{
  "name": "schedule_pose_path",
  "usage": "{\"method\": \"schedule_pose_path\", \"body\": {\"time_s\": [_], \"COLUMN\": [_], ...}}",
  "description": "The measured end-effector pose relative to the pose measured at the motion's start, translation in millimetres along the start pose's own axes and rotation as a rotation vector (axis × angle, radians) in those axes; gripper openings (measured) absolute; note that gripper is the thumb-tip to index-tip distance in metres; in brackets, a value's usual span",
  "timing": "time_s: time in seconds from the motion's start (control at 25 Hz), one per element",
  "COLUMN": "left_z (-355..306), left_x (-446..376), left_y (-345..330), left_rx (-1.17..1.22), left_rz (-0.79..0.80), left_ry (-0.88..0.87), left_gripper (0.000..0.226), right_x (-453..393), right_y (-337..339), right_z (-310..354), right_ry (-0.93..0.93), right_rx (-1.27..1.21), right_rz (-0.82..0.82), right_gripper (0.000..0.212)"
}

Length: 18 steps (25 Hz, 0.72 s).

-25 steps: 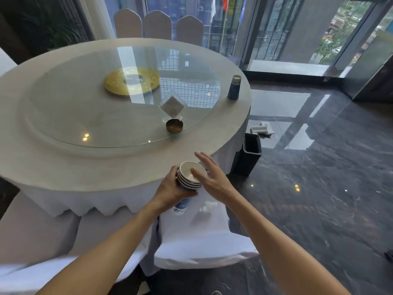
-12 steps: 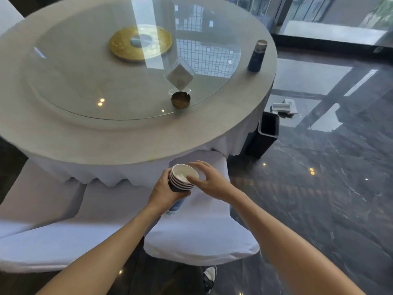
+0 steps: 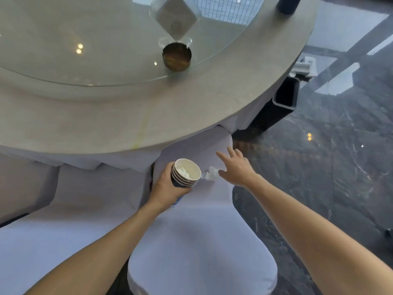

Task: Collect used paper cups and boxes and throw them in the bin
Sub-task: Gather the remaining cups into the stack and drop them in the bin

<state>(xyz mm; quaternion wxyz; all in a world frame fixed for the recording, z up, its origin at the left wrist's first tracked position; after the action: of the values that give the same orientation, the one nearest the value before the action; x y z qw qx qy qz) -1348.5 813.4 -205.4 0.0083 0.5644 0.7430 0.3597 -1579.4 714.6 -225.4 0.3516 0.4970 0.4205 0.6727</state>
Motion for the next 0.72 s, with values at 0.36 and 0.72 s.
{"method": "schedule_pose_path", "body": {"time_s": [0.36, 0.72], "left_z": [59.3, 88.7], "left_x": [-54.6, -49.9], "left_y": [-58.5, -91.4], "left_rx": [-0.024, -0.005], "left_rz": [-0.079, -0.028], "left_ry": [0.031, 0.049], "left_gripper": [0.090, 0.094], "right_x": [-69.2, -30.5], "right_y": [-172.5, -264.7], "right_z": [-16.1, -19.9], "right_ry": [0.017, -0.010], "right_rx": [0.007, -0.045], "right_rz": [0.167, 0.216], "right_gripper": [0.082, 0.043]}}
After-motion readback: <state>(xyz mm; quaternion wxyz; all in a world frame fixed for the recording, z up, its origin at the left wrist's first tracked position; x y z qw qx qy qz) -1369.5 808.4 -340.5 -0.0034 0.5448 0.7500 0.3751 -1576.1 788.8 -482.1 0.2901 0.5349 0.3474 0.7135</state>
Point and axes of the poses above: each hand's wrist, its own x-axis away from the middle knuckle, its own y-axis out of the back of the hand, z = x × y, the point moved 8 cm from there along -x, towards the middle knuckle, and after that the axes turned 15 degrees about -z, right-handed, at the moved point
